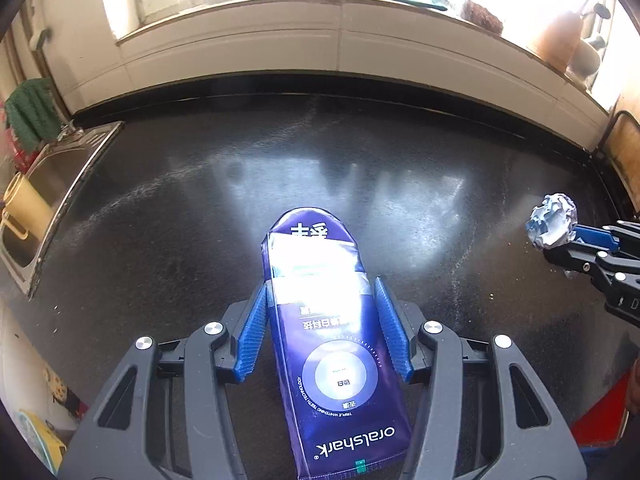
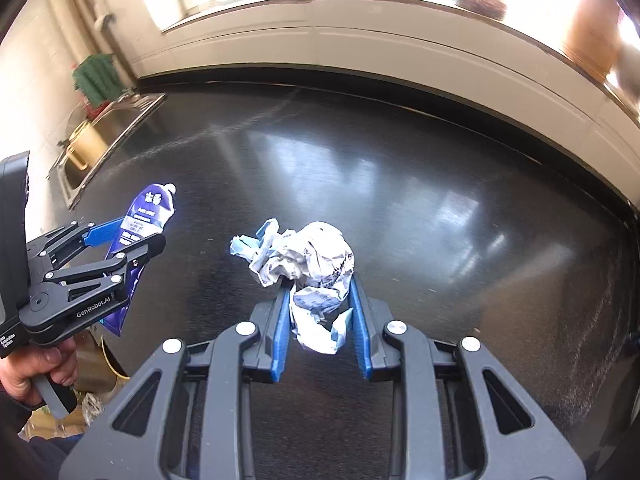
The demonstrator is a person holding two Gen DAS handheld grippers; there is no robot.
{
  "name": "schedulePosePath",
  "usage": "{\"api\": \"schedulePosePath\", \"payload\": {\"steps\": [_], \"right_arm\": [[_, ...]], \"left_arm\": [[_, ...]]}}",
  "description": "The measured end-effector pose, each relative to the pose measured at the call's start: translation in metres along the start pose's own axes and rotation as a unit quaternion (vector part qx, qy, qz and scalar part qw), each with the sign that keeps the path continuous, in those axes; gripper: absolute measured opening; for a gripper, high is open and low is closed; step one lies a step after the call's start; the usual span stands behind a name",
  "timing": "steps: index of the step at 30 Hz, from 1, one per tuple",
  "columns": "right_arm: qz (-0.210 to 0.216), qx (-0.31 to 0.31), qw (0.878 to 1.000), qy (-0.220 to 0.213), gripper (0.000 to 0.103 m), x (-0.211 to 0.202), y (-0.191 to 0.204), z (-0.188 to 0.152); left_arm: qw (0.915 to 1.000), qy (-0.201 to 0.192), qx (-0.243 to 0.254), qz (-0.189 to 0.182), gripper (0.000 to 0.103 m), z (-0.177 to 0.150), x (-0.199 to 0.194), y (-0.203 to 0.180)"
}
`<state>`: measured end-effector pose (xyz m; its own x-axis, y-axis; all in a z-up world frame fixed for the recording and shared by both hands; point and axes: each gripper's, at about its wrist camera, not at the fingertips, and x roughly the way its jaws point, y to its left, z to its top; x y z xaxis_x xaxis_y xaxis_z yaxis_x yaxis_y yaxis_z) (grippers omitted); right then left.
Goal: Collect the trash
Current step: 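Carry box and foil over the bin and open both tools to drop them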
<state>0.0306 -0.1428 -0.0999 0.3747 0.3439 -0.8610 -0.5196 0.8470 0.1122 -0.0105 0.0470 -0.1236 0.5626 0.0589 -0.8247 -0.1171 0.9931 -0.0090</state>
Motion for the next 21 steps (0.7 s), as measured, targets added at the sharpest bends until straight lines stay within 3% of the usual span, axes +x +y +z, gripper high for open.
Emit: {"api": "schedulePosePath", "payload": {"steps": [7,12,16,21], "right_arm": [[0.061,-0.082,0.995,0.015,0.028,0.022,0.084,0.026],[0.118,-0.16,0.979,0.037,0.028,0.045,0.168,0.039],[0.173,-0.234,0.954,0.071,0.028,0.067,0.254,0.035],[0.236,-0.306,0.913,0.13,0.028,0.092,0.355,0.012]], "left_arm": [[0.9967,-0.015,-0.063,0.049,0.051,-0.028,-0.035,0.059],[0.9854,-0.013,-0.131,0.108,0.051,-0.067,-0.064,0.12],[0.9682,-0.001,-0.197,0.154,0.051,-0.113,-0.086,0.17],[0.9386,0.024,-0.278,0.203,0.051,-0.178,-0.104,0.221]]}}
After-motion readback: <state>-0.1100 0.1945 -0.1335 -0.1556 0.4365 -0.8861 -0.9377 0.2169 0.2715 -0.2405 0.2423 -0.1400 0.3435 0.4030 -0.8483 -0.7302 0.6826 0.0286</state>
